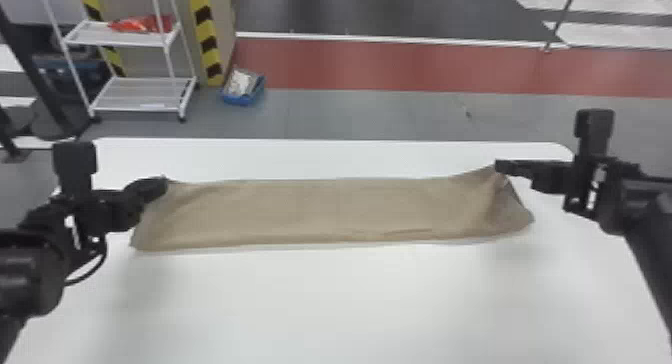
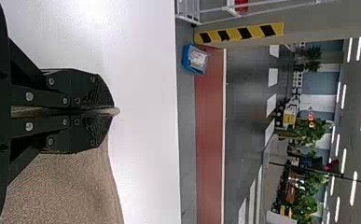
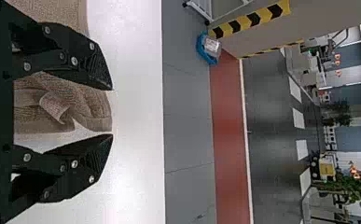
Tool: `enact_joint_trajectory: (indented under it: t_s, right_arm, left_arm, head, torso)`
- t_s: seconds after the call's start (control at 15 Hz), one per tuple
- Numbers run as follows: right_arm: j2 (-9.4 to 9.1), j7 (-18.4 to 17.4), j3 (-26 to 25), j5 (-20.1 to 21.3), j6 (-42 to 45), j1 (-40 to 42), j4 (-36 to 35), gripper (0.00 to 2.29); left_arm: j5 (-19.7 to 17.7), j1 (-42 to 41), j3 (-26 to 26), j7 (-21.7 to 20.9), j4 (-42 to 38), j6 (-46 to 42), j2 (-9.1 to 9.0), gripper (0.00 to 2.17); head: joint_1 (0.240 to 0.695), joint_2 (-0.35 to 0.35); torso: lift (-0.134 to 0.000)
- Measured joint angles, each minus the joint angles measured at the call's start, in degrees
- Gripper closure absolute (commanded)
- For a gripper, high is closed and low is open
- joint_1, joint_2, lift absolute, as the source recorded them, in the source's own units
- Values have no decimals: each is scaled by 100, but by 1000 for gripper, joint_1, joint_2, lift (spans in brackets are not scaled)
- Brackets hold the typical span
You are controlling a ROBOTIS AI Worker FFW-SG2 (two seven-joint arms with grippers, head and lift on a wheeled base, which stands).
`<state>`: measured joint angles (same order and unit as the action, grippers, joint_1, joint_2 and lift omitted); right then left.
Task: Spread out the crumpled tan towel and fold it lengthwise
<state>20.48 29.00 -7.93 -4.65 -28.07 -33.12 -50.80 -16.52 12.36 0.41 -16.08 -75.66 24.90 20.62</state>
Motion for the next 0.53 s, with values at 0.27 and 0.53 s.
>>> enact_joint_trajectory:
  t_s: [0.27, 0.53]
  right_arm:
    - [-18, 9, 35, 16, -11, 7, 14, 748]
    - [-18, 98, 22, 18, -227, -30, 22, 1474]
  left_arm:
    - [8, -63, 19, -6, -65, 3, 3, 1089]
    - [8, -110, 34, -18, -137, 14, 13, 1089]
  head:
    - [695, -62]
    - [695, -60]
  torso:
    - [-124]
    - [-124]
